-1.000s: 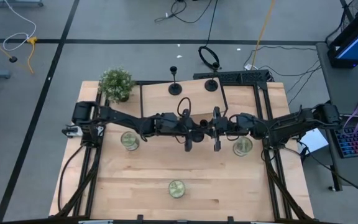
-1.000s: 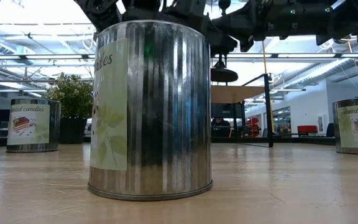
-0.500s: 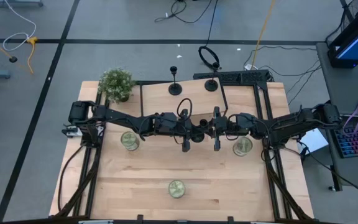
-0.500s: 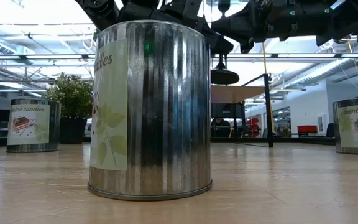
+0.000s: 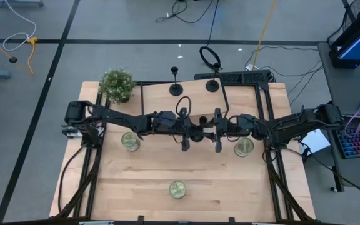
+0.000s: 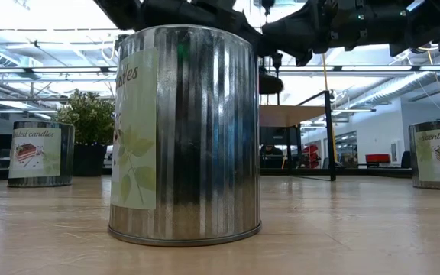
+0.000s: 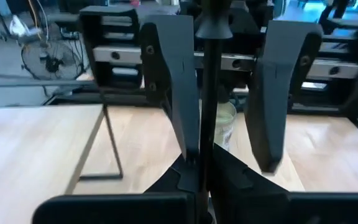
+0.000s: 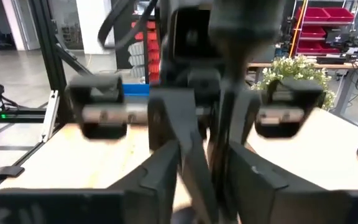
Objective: Pick & Place candle stick holders
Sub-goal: Put the black candle holder on the shelf aligned with the black candle holders
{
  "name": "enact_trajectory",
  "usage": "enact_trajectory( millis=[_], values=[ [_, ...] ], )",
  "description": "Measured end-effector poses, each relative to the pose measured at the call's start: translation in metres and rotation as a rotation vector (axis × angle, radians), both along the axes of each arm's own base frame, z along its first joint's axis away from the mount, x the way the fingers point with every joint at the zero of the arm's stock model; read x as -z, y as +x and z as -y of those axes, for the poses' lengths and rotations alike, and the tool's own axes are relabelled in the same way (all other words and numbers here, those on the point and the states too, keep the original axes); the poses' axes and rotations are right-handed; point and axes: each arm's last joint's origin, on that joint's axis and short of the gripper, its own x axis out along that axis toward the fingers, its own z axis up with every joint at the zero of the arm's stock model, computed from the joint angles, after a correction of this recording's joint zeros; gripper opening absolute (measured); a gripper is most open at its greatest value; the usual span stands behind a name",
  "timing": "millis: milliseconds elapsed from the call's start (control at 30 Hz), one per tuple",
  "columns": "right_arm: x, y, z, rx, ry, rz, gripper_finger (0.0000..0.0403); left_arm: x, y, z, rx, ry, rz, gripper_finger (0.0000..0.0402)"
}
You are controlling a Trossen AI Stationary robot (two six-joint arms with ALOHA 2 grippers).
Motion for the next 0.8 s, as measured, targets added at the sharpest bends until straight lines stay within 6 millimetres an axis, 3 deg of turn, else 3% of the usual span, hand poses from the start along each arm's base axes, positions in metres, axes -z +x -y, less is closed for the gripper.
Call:
enact_trajectory(
  millis=[200, 300, 500, 800],
  values=[
    [0.004, -0.004, 0.003, 0.104, -0.025, -0.073, 0.017, -0.028, -0.028, 0.001, -0.013, 0.004, -0.106, 0.0013],
    [0.001, -0.006, 0.003, 0.104, -0.022, -0.069, 0.018, -0.045, -0.048, 0.001, -0.12, 0.05, -0.149, 0.0016],
    [0.002, -0.006, 0.003, 0.103, -0.023, -0.078, 0.0179, -0.08, -0.091, 0.0, -0.345, 0.142, -0.171, 0.0013],
    [0.004, -0.006, 0.003, 0.102, -0.024, -0.094, 0.0178, -0.104, -0.136, -0.019, -0.551, 0.205, -0.215, 0.0014]
  ],
)
